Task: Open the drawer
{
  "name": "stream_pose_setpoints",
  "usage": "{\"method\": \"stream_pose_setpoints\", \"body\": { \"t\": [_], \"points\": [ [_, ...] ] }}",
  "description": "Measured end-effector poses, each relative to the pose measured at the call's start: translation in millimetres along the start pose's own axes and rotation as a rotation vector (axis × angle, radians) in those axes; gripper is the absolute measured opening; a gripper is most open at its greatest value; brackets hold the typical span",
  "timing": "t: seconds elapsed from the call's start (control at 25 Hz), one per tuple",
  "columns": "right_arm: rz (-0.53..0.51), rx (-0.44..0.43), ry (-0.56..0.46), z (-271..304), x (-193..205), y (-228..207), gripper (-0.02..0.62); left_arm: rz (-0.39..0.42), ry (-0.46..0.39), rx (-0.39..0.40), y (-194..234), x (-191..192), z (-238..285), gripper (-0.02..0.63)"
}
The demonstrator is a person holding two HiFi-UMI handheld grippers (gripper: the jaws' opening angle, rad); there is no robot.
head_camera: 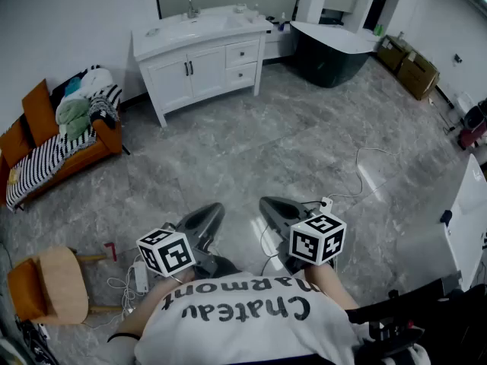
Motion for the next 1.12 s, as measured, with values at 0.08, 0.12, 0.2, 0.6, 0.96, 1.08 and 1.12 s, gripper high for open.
{"method": "stream_pose_setpoints", "body": {
  "t": [0.08, 0.12, 0.2, 0.6, 0.96, 1.08, 1.12],
  "points": [
    [0.000, 0.006, -0.002, 0, -2, -2, 0.011, -0.002, -0.003, -0.001, 1, -2, 0, 0.009],
    [-0.006, 0.013, -0.001, 0, -3, -2, 0.011, -0.002, -0.004, -0.002, 1, -3, 0, 0.008],
    [-0.031, 0.034, 0.005, 1, -5, -3, 0.011, -0.002, -0.006, -0.004, 2, -4, 0, 0.008],
    [-0.020, 0.012, -0.021, 3, -9, -11, 0.011, 0.126, -0.083, -0.040, 3, -13, 2, 0.009],
    [-0.019, 0.030, 0.006, 5, -18, -29, 0.011, 0.221, -0.054, -0.039, -7, -19, 21, 0.008],
    [-0.025, 0.024, 0.024, 16, -29, -35, 0.011, 0.277, -0.011, -0.062, -2, -28, 30, 0.008],
    [-0.027, 0.025, 0.030, 21, -32, -37, 0.011, 0.279, -0.006, -0.057, 3, -33, 34, 0.008]
  ]
}}
Point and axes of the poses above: the fingertips, and each gripper's own axes: z forward along the fingers, y to its left, x out of its underside, the point moved 7 cm from there along -z, backward along the fingers, and after that the axes turned 15 degrees about y, right-handed, at the moved point
